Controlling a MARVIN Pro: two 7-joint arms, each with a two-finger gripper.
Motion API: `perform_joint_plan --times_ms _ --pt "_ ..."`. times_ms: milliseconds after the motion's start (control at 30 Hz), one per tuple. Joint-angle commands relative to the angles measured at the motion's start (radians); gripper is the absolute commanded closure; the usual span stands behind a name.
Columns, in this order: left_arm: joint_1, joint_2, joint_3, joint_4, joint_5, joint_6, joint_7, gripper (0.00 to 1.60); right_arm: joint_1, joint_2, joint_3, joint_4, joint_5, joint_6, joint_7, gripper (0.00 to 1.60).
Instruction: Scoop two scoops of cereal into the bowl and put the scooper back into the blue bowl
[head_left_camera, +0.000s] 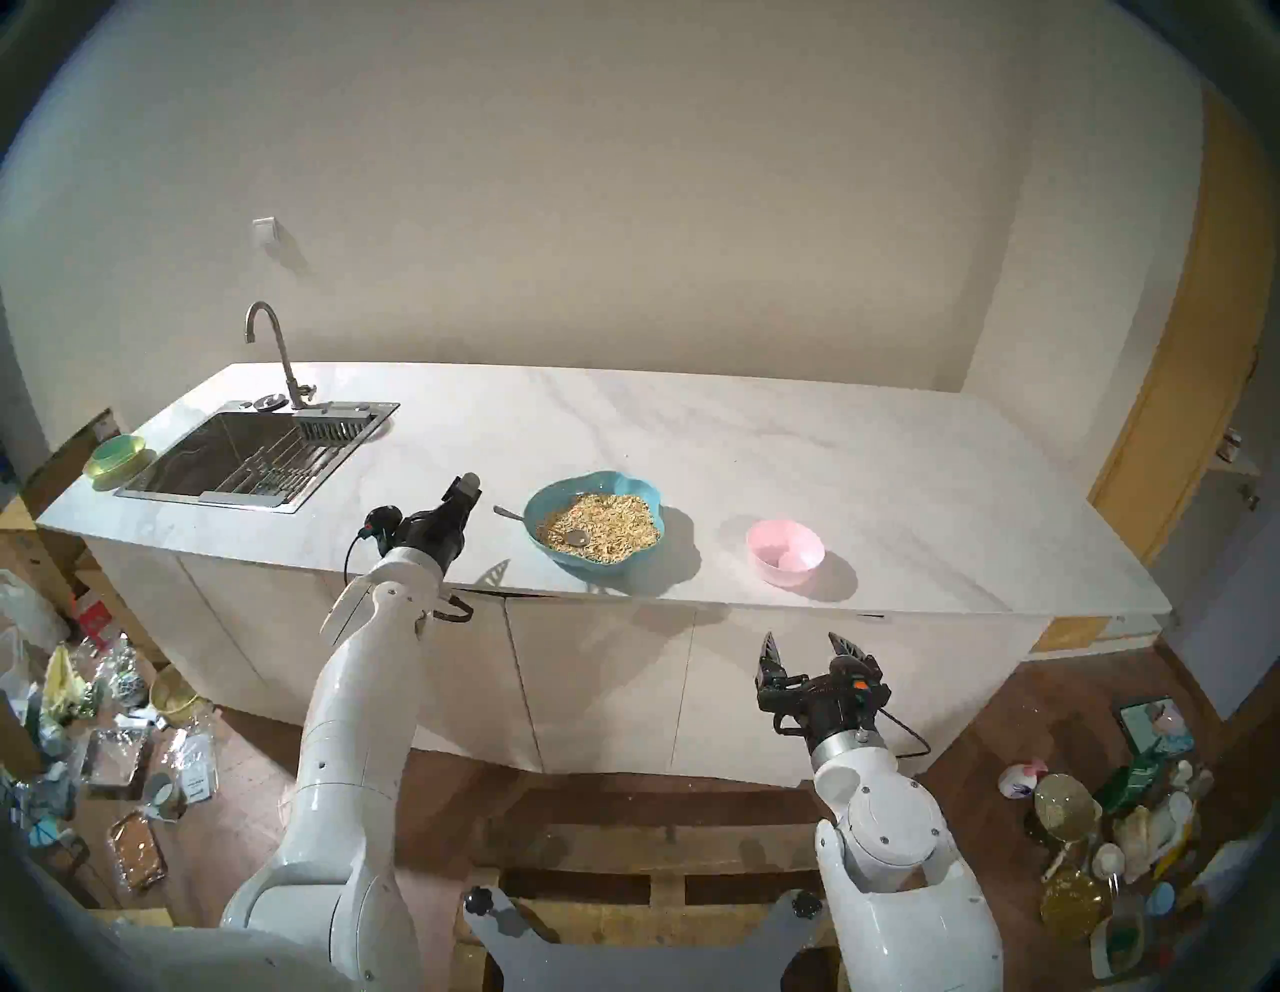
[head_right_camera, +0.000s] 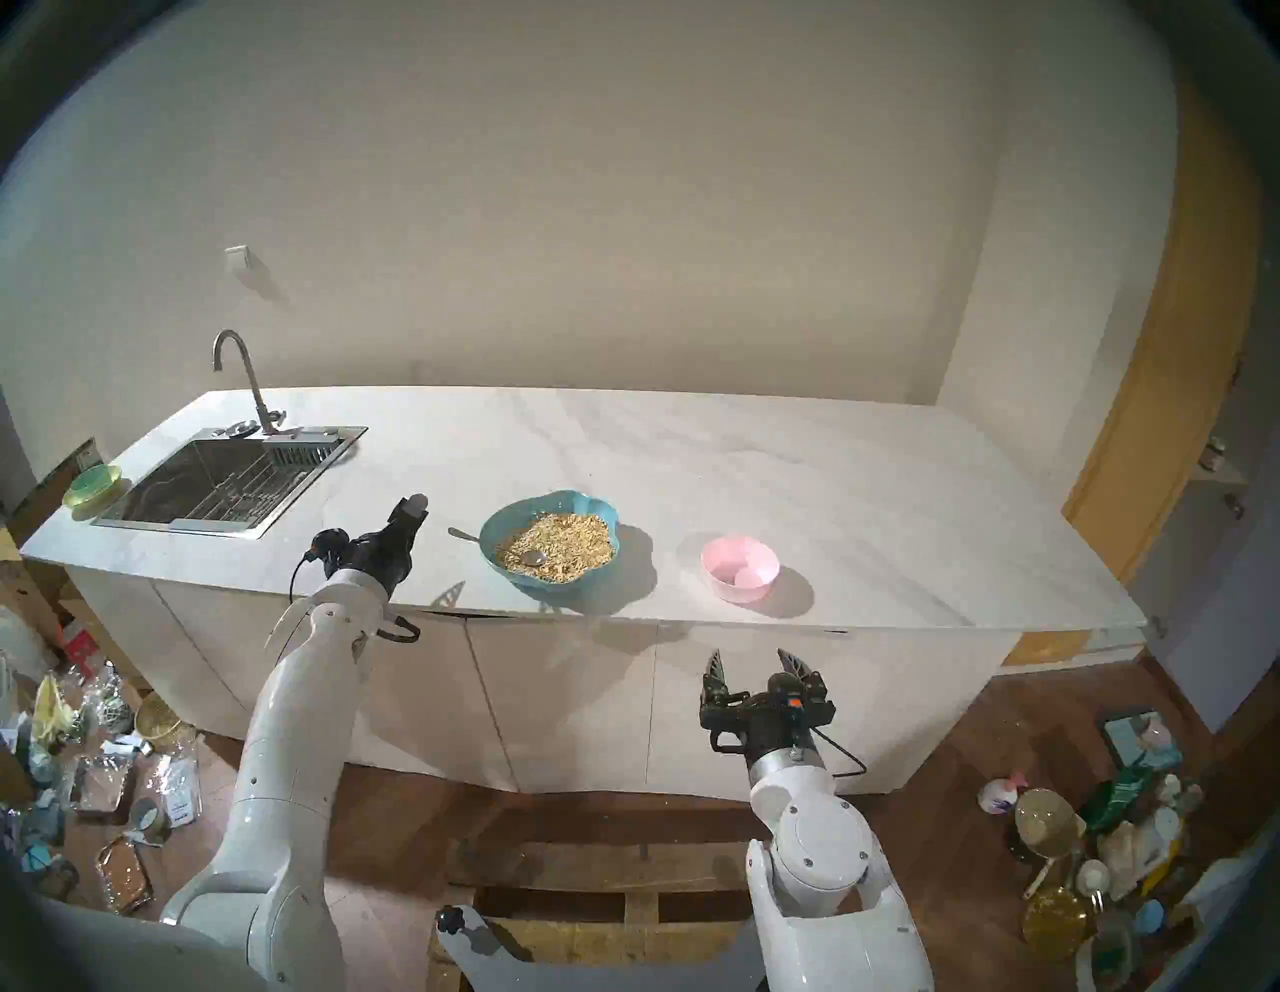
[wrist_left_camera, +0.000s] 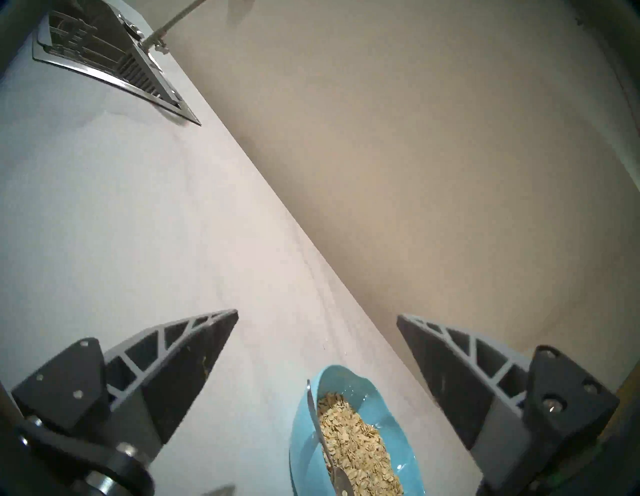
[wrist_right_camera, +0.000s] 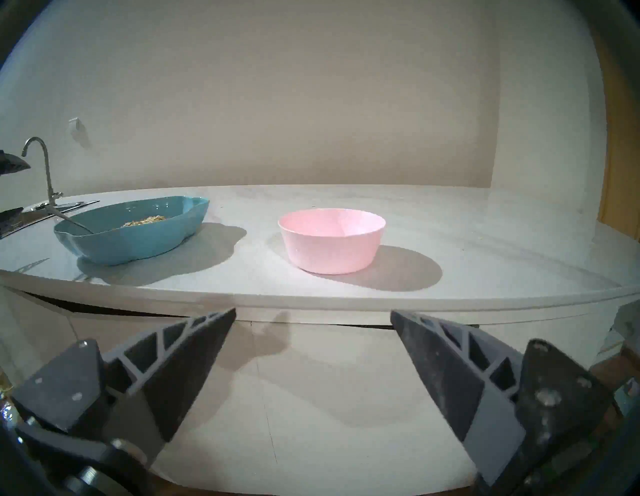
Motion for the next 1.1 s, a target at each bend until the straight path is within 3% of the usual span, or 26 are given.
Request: perform_joint_plan --times_ms 0,200,1067 --pt "-0.057 -0.003 0.003 0.046 -0.028 -0.020 -0.087 0.00 0.005 -0.002 -0.001 -0.024 0.002 -0.003 0.000 0.00" --pt "-0.103 -0.003 0.008 0.131 -0.041 -0.028 -0.135 0.00 0.006 -0.002 -0.001 -0.023 0.002 -0.004 0.000 0.00" --pt "-0.204 -0.026 0.061 0.278 -0.040 -0.065 -0.177 0.00 0.005 -0.003 0.000 -0.023 0.002 -0.004 0.001 0.00"
